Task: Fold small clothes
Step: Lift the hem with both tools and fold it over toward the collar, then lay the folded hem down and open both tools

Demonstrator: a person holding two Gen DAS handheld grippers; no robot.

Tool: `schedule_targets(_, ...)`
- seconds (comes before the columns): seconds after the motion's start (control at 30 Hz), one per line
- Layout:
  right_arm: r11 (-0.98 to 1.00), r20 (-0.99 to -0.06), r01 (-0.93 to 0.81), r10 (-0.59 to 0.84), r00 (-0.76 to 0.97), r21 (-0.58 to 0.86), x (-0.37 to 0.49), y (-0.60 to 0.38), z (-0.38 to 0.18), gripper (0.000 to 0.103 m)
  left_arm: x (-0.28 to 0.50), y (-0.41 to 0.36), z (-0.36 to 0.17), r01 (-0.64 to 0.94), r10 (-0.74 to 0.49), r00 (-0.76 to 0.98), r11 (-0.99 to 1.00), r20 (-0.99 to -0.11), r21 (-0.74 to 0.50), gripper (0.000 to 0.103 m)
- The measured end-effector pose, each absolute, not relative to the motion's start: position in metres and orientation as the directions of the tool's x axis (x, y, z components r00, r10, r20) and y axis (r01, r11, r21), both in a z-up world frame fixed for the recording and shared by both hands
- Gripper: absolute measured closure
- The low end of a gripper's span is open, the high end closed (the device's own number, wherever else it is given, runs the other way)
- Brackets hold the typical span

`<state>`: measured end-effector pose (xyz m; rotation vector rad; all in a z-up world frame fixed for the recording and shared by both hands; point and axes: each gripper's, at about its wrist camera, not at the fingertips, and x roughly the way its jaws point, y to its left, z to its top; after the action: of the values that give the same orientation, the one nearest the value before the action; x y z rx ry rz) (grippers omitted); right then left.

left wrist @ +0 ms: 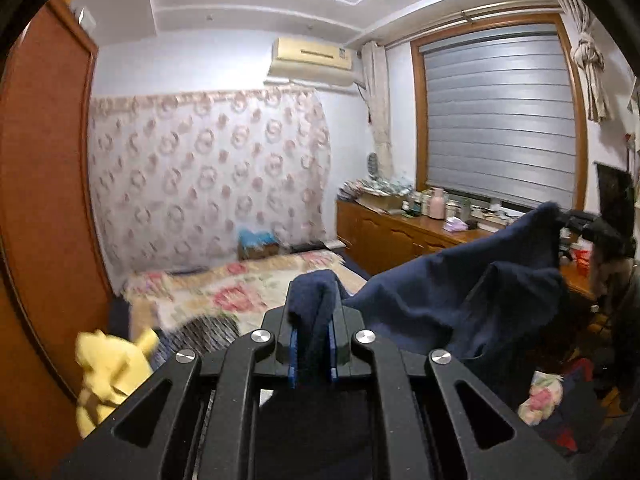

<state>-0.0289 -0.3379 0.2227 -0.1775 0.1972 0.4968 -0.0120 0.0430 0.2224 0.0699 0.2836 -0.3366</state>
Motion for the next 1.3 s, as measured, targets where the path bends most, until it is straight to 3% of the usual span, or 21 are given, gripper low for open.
schedule_targets(0.3, 0.897, -0.108, -0.408, 0.394, 0.913, -0.171, -0.066, -0.356, 0.284, 0.093, -0.029, 0.054, 0.270, 0.311, -0.298, 0.941, 0.948, -0.158, 0.067, 0.092)
schedule_targets(0.63, 0.908, -0.107, -0.363, 0.348, 0.931, -0.207, -0.081, -0.325, 0.271, 0.093, -0.042, 0.054, 0.276, 0.325, -0.319, 0.944, 0.943, -0.087, 0.068, 0.092)
schedule_targets(0.8, 0.912, -0.105, -0.347, 0.332, 0.937, -0.217, -0.070, -0.321, 0.268, 0.093, -0.034, 0.052, 0.274, 0.324, -0.317, 0.943, 0.944, -0.099, 0.066, 0.092)
schedule_targets(0.97, 0.914, -0.173, -0.327, 0.291, 0.941, -0.239, -0.033, -0.320, 0.250, 0.093, 0.016, 0.045, 0.246, 0.309, -0.294, 0.937, 0.949, -0.187, 0.054, 0.092)
schedule_targets(1.13, 0.922, -0.337, -0.302, 0.211, 0.917, -0.243, 0.064, -0.313, 0.191, 0.093, 0.106, 0.033, 0.174, 0.300, -0.266, 0.897, 0.953, -0.353, 0.043, 0.088)
schedule_targets(1.23, 0.939, -0.458, -0.273, 0.152, 0.876, -0.211, 0.137, -0.314, 0.134, 0.090, 0.164, 0.033, 0.120, 0.273, -0.230, 0.852, 0.962, -0.471, 0.024, 0.079)
schedule_targets(1.3, 0.956, -0.556, -0.238, 0.104, 0.825, -0.174, 0.183, -0.317, 0.095, 0.078, 0.183, 0.037, 0.095, 0.250, -0.213, 0.827, 0.968, -0.519, 0.000, 0.065)
